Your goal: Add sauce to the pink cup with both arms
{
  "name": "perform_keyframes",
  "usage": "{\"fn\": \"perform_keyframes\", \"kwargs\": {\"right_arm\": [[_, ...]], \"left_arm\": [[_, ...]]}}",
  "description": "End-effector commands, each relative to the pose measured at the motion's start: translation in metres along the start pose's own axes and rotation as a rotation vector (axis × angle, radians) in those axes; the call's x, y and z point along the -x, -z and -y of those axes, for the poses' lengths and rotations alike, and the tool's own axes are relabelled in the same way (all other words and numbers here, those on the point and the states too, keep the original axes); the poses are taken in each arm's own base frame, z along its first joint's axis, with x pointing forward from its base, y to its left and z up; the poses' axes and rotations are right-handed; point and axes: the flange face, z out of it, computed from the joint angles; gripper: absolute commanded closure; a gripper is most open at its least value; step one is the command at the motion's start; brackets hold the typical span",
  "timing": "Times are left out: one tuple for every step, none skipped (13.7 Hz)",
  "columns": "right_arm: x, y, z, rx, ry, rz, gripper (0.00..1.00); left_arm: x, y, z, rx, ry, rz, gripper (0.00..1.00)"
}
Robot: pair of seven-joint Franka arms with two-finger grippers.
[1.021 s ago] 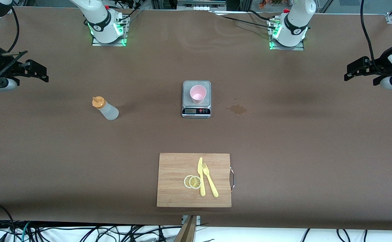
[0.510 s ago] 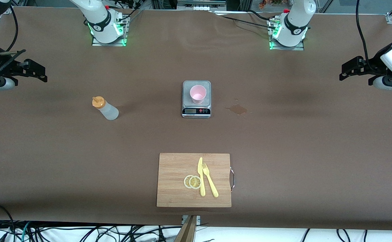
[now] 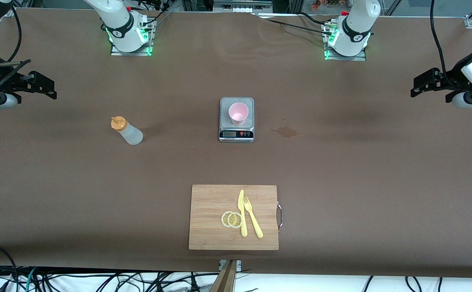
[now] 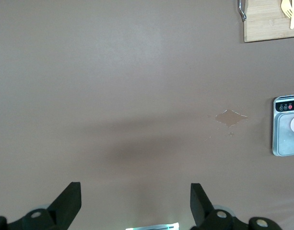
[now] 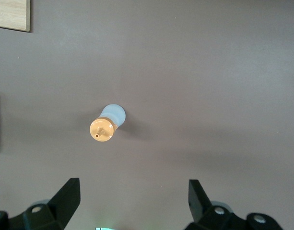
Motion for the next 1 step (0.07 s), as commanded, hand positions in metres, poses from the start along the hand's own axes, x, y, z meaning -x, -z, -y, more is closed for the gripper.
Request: {"fn": "perform_keyframes", "kwargs": {"right_arm": [[-0.0009,0.0070,0.0009,0.003,-0.009,-0.009,0.00]], "left_arm": [[0.0080,0.0054,-0.0022,-0.009,0.000,-0.001,0.00]]}}
